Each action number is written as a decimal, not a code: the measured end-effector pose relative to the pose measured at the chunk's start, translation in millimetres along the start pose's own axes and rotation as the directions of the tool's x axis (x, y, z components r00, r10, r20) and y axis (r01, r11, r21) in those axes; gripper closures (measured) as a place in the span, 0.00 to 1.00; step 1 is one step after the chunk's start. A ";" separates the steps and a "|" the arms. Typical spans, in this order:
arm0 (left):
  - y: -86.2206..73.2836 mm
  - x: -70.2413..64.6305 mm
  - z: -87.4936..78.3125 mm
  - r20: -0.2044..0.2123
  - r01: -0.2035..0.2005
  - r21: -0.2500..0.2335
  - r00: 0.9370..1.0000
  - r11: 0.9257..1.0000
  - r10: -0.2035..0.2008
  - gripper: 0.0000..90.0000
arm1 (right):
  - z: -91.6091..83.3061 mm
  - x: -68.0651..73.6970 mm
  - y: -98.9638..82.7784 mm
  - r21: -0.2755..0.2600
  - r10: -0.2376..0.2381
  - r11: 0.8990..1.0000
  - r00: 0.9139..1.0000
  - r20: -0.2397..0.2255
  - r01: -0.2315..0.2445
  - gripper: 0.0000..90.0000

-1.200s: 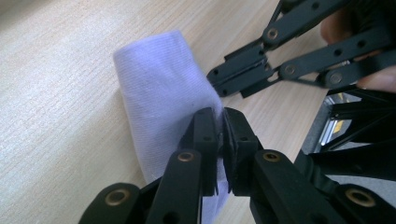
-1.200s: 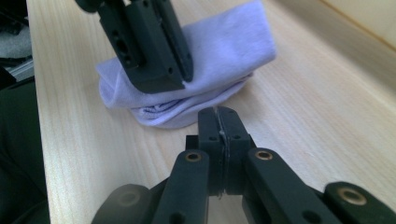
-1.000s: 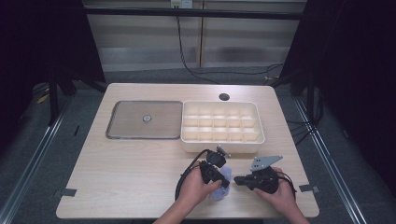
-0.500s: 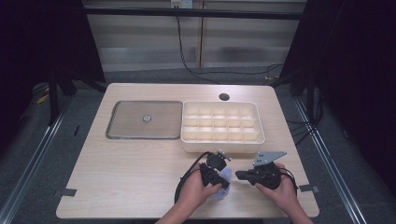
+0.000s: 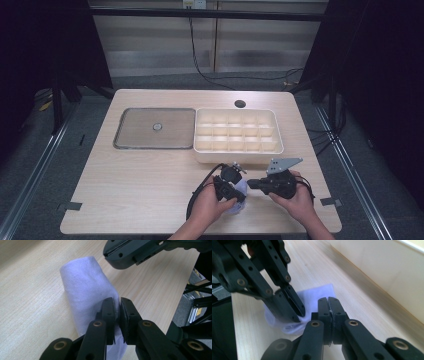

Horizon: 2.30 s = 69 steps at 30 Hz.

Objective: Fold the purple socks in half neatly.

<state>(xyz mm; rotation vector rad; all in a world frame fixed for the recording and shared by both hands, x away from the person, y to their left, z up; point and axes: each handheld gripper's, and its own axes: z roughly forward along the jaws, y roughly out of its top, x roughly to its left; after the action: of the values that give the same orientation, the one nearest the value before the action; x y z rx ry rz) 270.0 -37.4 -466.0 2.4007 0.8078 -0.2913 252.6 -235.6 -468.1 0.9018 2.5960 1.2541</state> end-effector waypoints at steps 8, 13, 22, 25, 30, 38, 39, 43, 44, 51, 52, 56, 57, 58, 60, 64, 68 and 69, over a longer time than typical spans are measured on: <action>0.3 0.2 -0.2 -0.001 0.003 0.003 1.000 1.000 -0.003 0.91 | 7.5 4.4 11.6 -0.004 -0.011 1.000 1.000 -0.015 0.011 0.99; -0.4 0.6 0.1 0.006 0.007 -0.007 1.000 1.000 -0.007 0.91 | 14.3 7.3 17.6 0.005 -0.014 1.000 1.000 -0.024 0.015 0.99; -2.0 2.1 -0.8 0.000 0.010 -0.011 1.000 1.000 -0.010 0.88 | 37.2 -1.2 11.4 0.056 0.007 0.998 1.000 -0.027 -0.005 1.00; -2.3 2.0 0.0 -0.004 0.007 -0.022 1.000 1.000 -0.007 0.89 | 39.8 -4.1 10.9 0.060 0.019 0.998 0.999 -0.035 -0.017 1.00; -3.5 2.7 0.0 -0.003 0.013 -0.032 1.000 0.999 -0.013 0.89 | 43.6 -7.6 10.4 0.059 0.029 0.998 0.998 -0.052 -0.026 1.00; -1.3 5.3 -3.8 0.018 0.036 -0.019 0.999 0.999 -0.035 0.84 | 44.4 -8.2 10.6 0.063 0.022 0.998 0.998 -0.061 -0.018 1.00; -1.0 5.6 -4.6 0.020 0.037 -0.017 0.999 0.999 -0.037 0.83 | 44.4 -8.3 10.6 0.065 0.019 0.998 0.998 -0.061 -0.015 1.00; 0.2 7.7 -10.4 0.031 0.049 -0.028 0.998 0.998 -0.048 0.80 | 44.6 -8.0 10.7 0.062 0.012 0.998 0.998 -0.058 -0.008 1.00; 0.4 8.1 -11.7 0.031 0.052 -0.033 0.998 0.998 -0.051 0.79 | 44.9 -7.2 10.6 0.063 0.015 0.998 0.998 -0.065 -0.011 1.00; 2.8 13.4 -32.3 0.024 0.066 -0.073 0.998 0.995 -0.065 0.80 | 44.7 -5.5 10.8 0.066 0.003 0.998 0.998 -0.060 0.001 1.00; 2.4 14.2 -34.1 0.024 0.065 -0.067 0.998 0.996 -0.063 0.83 | 44.4 -5.4 10.6 0.066 0.005 0.998 0.998 -0.060 -0.001 1.00; -2.6 9.1 -24.4 0.031 0.045 -0.014 0.999 0.999 -0.045 0.84 | 44.7 -5.6 10.1 0.059 0.001 0.998 0.998 -0.057 0.002 1.00; -3.6 7.9 -21.0 0.030 0.042 -0.008 0.999 0.999 -0.042 0.84 | 44.7 -5.3 10.2 0.060 0.001 0.998 0.998 -0.058 0.002 1.00; -4.6 6.7 -17.0 0.028 0.039 0.007 0.999 0.999 -0.039 0.83 | 44.7 -5.4 10.1 0.060 0.002 0.998 0.998 -0.057 0.001 1.00; -7.5 5.1 -7.6 0.013 0.039 0.009 0.999 0.999 -0.039 0.83 | 44.6 -5.1 10.0 0.058 0.005 0.998 0.998 -0.056 -0.002 1.00; -10.0 5.1 -3.9 0.016 0.013 0.003 1.000 1.000 -0.013 0.85 | 44.5 -5.1 9.3 0.053 0.002 0.999 0.998 -0.056 0.001 1.00; -10.5 3.5 -3.0 0.008 0.001 -0.007 1.000 1.000 -0.001 0.85 | 45.4 -5.2 10.5 0.056 -0.003 0.998 0.999 -0.055 0.006 1.00; -10.2 3.7 -3.1 0.009 0.002 -0.004 1.000 1.000 -0.002 0.85 | 45.8 -4.3 11.4 0.059 -0.005 0.998 0.999 -0.051 0.008 1.00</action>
<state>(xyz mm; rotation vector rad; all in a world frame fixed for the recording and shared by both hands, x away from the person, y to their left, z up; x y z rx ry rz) 266.8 -27.2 -469.6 2.3939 0.8057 -0.3005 277.5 -201.6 -489.9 0.8818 2.6862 1.2207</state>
